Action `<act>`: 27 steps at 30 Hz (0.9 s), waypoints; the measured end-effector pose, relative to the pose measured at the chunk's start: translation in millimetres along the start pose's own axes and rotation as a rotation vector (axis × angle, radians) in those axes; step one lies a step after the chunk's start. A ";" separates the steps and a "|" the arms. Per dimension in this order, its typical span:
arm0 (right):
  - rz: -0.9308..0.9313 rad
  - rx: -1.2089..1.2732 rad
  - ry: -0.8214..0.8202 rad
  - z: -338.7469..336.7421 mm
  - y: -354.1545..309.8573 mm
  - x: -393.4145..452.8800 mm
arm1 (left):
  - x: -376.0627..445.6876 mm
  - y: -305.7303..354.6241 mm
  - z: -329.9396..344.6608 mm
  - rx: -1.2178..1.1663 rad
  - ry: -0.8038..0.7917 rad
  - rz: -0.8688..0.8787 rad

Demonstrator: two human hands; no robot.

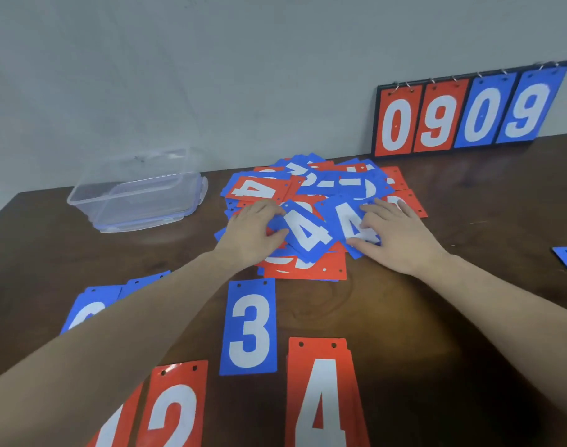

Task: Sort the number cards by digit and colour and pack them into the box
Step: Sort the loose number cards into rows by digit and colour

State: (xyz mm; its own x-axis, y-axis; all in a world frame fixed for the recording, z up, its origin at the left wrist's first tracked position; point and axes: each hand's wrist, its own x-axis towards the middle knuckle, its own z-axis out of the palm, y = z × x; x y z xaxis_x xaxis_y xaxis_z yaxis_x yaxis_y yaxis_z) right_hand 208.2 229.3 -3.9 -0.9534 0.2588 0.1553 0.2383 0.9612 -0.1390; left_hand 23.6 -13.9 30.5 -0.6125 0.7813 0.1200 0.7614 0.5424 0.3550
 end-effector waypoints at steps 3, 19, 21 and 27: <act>0.057 0.144 0.030 -2.2 2.5 -1.2 | 9.0 9.0 11.7 -0.034 -0.038 -0.006; 0.322 0.356 -0.058 -20.8 -18.0 8.6 | 24.3 34.2 15.6 0.137 -0.196 -0.272; 0.347 0.481 0.001 -22.3 -22.4 4.0 | 21.9 34.9 11.7 0.115 -0.164 -0.273; 0.489 0.669 0.025 -29.5 -23.9 -9.6 | 11.4 32.8 11.8 -0.186 0.042 -0.168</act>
State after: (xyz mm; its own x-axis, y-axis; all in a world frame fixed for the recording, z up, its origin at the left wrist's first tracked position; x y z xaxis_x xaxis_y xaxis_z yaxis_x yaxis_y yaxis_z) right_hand 217.1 206.6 26.7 -0.7646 0.6422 -0.0532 0.4567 0.4817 -0.7479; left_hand 44.1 16.4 32.5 -0.7384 0.6694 0.0817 0.5983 0.5945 0.5372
